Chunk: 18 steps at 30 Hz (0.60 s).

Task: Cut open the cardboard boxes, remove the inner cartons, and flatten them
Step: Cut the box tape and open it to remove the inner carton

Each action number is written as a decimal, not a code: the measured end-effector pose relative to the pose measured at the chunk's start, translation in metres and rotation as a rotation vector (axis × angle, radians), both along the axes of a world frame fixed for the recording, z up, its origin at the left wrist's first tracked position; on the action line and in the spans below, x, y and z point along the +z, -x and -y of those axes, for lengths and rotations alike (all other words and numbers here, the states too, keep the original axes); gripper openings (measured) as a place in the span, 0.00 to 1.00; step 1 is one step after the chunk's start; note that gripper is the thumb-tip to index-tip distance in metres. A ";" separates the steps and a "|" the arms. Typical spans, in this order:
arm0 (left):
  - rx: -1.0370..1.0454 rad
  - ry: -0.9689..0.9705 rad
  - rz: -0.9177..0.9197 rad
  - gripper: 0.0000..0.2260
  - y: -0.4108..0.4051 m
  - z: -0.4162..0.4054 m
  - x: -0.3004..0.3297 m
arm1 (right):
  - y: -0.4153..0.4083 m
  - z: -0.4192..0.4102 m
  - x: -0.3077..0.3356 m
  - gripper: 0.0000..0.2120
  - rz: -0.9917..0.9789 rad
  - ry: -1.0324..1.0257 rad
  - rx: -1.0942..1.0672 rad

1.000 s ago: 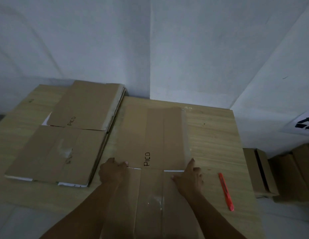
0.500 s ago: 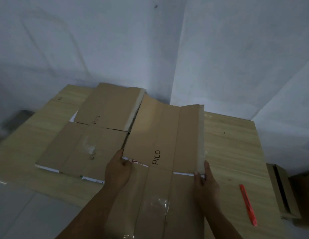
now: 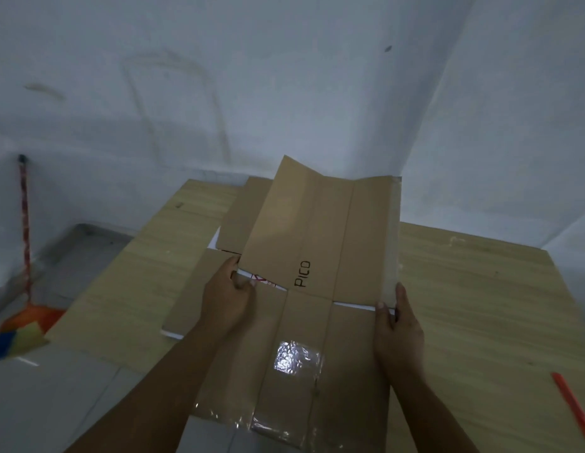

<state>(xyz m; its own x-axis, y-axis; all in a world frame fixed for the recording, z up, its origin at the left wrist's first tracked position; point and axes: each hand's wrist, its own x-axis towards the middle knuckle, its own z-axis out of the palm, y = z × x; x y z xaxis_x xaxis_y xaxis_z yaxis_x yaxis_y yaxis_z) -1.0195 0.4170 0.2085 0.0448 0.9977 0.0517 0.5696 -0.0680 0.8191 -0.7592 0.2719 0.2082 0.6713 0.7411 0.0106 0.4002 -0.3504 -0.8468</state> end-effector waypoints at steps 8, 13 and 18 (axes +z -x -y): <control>0.030 0.002 -0.045 0.24 0.056 -0.080 -0.005 | 0.052 -0.083 0.005 0.27 -0.003 -0.008 0.010; 0.046 0.039 -0.058 0.26 0.066 -0.123 -0.019 | 0.064 -0.132 -0.012 0.27 -0.031 0.030 0.018; 0.042 0.159 -0.095 0.27 0.072 -0.158 -0.047 | 0.069 -0.165 -0.031 0.26 -0.097 0.081 0.025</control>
<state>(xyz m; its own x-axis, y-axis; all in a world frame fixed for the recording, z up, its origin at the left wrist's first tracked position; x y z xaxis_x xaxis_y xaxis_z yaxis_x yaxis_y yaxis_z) -1.0919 0.5748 0.1619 0.0002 0.9940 -0.1097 0.6448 0.0837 0.7598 -0.8279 0.4366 0.1776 0.6473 0.7537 -0.1136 0.3276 -0.4097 -0.8513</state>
